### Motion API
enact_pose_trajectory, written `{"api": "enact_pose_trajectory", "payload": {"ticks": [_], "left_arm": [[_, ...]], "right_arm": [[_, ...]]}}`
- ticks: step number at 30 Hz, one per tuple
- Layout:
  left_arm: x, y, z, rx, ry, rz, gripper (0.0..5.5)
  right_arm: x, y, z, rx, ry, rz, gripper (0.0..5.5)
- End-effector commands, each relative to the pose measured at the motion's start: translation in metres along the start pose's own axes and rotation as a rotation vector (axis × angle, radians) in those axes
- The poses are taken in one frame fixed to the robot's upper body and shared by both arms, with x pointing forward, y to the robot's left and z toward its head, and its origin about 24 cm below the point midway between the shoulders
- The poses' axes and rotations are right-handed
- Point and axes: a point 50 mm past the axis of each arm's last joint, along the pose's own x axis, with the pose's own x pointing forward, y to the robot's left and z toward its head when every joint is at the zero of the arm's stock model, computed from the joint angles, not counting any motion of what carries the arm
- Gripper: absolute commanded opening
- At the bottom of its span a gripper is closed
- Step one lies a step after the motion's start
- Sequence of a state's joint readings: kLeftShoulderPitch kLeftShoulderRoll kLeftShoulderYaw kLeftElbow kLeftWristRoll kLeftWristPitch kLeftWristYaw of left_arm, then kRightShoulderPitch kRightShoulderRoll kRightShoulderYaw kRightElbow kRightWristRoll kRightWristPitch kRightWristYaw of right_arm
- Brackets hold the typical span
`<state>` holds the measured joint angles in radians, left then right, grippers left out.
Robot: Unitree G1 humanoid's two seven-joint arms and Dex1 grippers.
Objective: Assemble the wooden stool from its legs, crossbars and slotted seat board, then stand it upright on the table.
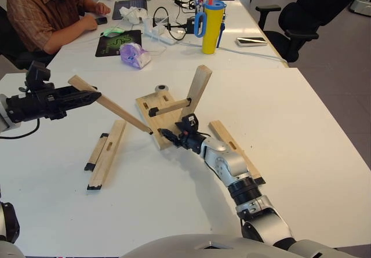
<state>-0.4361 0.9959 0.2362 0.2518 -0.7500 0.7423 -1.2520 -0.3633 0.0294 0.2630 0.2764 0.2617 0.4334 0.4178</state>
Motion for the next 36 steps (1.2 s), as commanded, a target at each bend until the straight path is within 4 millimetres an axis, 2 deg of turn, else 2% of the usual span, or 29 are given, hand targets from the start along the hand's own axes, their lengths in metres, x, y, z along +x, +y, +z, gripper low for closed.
{"api": "enact_pose_trajectory", "payload": {"ticks": [1, 5, 10, 13, 17, 19, 22, 26, 29, 36], "left_arm": [[0.013, 0.000, -0.001, 0.035, -0.013, -0.018, 2.01], [0.024, 0.000, -0.009, 0.029, -0.008, -0.040, 2.01], [0.029, 0.007, -0.027, 0.008, 0.037, -0.026, 2.01], [0.028, 0.011, -0.029, 0.016, 0.063, -0.017, 2.01], [0.030, 0.016, -0.021, 0.098, 0.128, 0.003, 2.01], [0.039, 0.010, -0.014, 0.173, 0.180, -0.023, 2.01], [0.056, -0.009, -0.002, 0.270, 0.219, -0.091, 2.01], [0.062, -0.029, 0.006, 0.328, 0.251, -0.114, 2.01], [0.068, -0.038, -0.007, 0.306, 0.311, -0.159, 2.01], [0.081, -0.043, -0.049, 0.240, 0.359, -0.160, 2.01]], "right_arm": [[-0.014, 0.002, -0.017, -0.027, 0.084, 0.016, 3.68], [-0.022, 0.004, -0.020, -0.060, 0.109, 0.023, 3.68], [-0.017, 0.006, -0.028, -0.082, 0.181, 0.041, 3.68], [-0.017, 0.010, -0.034, -0.077, 0.218, 0.057, 3.68], [-0.019, 0.013, -0.041, -0.080, 0.268, 0.062, 3.68], [-0.020, 0.014, -0.041, -0.084, 0.278, 0.061, 3.68], [-0.020, 0.016, -0.042, -0.085, 0.300, 0.064, 3.68], [-0.021, 0.019, -0.046, -0.075, 0.332, 0.076, 3.68], [-0.021, 0.020, -0.046, -0.064, 0.330, 0.072, 3.68], [-0.022, 0.015, -0.048, -0.040, 0.347, 0.059, 3.68]]}}
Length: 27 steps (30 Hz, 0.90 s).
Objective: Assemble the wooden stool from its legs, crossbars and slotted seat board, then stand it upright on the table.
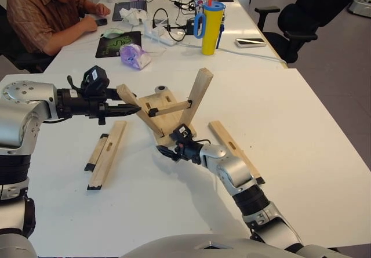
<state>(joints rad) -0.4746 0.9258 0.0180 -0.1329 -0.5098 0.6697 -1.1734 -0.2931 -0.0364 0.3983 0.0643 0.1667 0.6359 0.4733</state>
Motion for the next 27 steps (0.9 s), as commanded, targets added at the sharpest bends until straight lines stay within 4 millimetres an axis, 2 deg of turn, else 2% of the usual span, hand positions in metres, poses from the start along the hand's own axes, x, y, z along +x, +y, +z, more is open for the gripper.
{"api": "enact_pose_trajectory", "payload": {"ticks": [1, 4, 8, 11, 13, 15, 18, 21, 23, 27], "left_arm": [[0.027, -0.015, -0.046, -0.166, 0.070, -0.073, 2.01], [0.035, -0.007, -0.059, -0.181, 0.086, -0.017, 2.01], [0.049, -0.003, -0.063, -0.177, 0.079, -0.027, 2.01], [0.053, -0.001, -0.065, -0.127, 0.079, -0.042, 2.01], [0.054, 0.000, -0.064, -0.128, 0.045, -0.042, 2.01], [0.052, 0.002, -0.067, -0.139, 0.037, -0.035, 2.01], [0.048, 0.004, -0.069, -0.154, 0.023, -0.022, 2.01], [0.046, 0.007, -0.067, -0.163, -0.003, -0.006, 2.01], [0.046, 0.008, -0.065, -0.180, -0.033, -0.003, 2.01], [0.048, 0.009, -0.066, -0.179, -0.034, -0.007, 2.01]], "right_arm": [[-0.002, -0.002, -0.038, 0.108, 0.169, -0.008, 3.68], [-0.002, -0.001, -0.040, 0.104, 0.182, 0.008, 3.68], [0.001, -0.003, -0.042, 0.112, 0.190, 0.011, 3.68], [0.002, -0.009, -0.035, 0.092, 0.118, -0.021, 3.26], [-0.005, -0.010, -0.011, 0.107, -0.083, -0.029, 2.83], [-0.023, -0.006, 0.020, 0.129, -0.319, -0.006, 2.41], [-0.053, 0.002, 0.060, 0.075, -0.528, 0.006, 1.92], [-0.074, 0.010, 0.098, -0.010, -0.680, -0.006, 1.53], [-0.079, 0.009, 0.122, -0.095, -0.741, -0.094, 1.23], [-0.078, 0.013, 0.157, -0.255, -0.834, -0.209, 1.19]]}}
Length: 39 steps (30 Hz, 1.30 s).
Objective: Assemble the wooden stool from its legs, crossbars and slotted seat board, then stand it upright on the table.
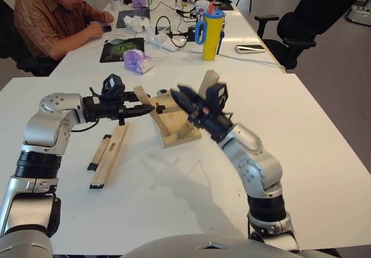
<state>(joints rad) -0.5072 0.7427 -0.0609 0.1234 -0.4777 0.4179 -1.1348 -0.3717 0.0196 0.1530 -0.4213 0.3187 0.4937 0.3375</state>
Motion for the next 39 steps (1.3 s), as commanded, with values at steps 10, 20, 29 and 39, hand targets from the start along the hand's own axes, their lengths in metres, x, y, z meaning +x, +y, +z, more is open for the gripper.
{"api": "enact_pose_trajectory", "payload": {"ticks": [10, 20, 29, 39], "left_arm": [[0.016, -0.011, -0.031, -0.130, 0.057, -0.010, 2.01], [0.015, -0.012, -0.030, -0.164, -0.018, 0.005, 2.01], [0.004, 0.005, -0.001, -0.072, -0.006, -0.072, 2.01], [0.017, 0.003, -0.010, -0.094, 0.033, -0.194, 2.01]], "right_arm": [[-0.045, 0.005, -0.174, -0.225, 0.966, -0.001, 1.19], [-0.013, -0.016, -0.074, 0.005, 0.278, -0.084, 1.19], [-0.070, -0.028, -0.095, 0.119, 0.422, -0.051, 1.01], [-0.056, -0.014, -0.136, 0.132, 0.472, -0.107, 0.00]]}}
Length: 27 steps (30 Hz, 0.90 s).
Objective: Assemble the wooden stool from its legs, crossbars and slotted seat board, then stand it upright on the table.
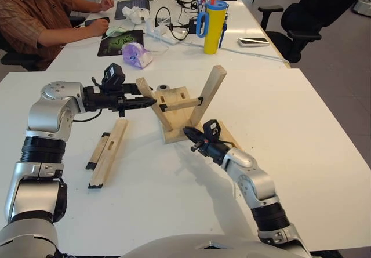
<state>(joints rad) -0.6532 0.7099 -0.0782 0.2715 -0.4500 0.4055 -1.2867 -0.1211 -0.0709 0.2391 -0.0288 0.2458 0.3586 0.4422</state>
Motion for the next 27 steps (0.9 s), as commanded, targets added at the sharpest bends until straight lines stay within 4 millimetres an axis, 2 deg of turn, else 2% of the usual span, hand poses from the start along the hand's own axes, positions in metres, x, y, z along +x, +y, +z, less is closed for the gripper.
{"api": "enact_pose_trajectory", "payload": {"ticks": [1, 9, 10, 14, 20, 21, 24, 26, 27], "left_arm": [[0.010, -0.011, -0.029, -0.110, 0.056, -0.085, 2.01], [0.012, -0.012, -0.037, -0.110, 0.083, -0.049, 2.01], [0.012, -0.012, -0.038, -0.115, 0.082, -0.039, 2.37], [0.007, -0.011, -0.032, -0.123, 0.056, -0.012, 2.86], [-0.033, -0.011, -0.026, -0.174, 0.026, 0.089, 3.78], [-0.041, -0.012, -0.022, -0.180, 0.012, 0.105, 3.53], [-0.060, -0.012, 0.000, -0.187, -0.102, 0.133, 3.16], [-0.067, -0.011, 0.037, -0.155, -0.302, 0.129, 2.78], [-0.068, -0.012, 0.063, -0.124, -0.435, 0.112, 2.74]], "right_arm": [[0.011, -0.002, -0.004, -0.018, -0.003, -0.061, 0.00], [0.017, -0.011, -0.043, -0.105, 0.234, -0.158, 0.00], [0.017, -0.013, -0.046, -0.114, 0.255, -0.168, 0.00], [0.015, -0.012, -0.055, -0.138, 0.332, -0.154, 0.00], [0.012, -0.013, -0.060, -0.134, 0.361, -0.162, 0.00], [0.012, -0.014, -0.061, -0.133, 0.363, -0.168, 0.00], [0.012, -0.015, -0.062, -0.133, 0.368, -0.177, 0.00], [0.011, -0.017, -0.063, -0.132, 0.375, -0.179, 0.00], [0.011, -0.018, -0.064, -0.131, 0.376, -0.181, 0.00]]}}
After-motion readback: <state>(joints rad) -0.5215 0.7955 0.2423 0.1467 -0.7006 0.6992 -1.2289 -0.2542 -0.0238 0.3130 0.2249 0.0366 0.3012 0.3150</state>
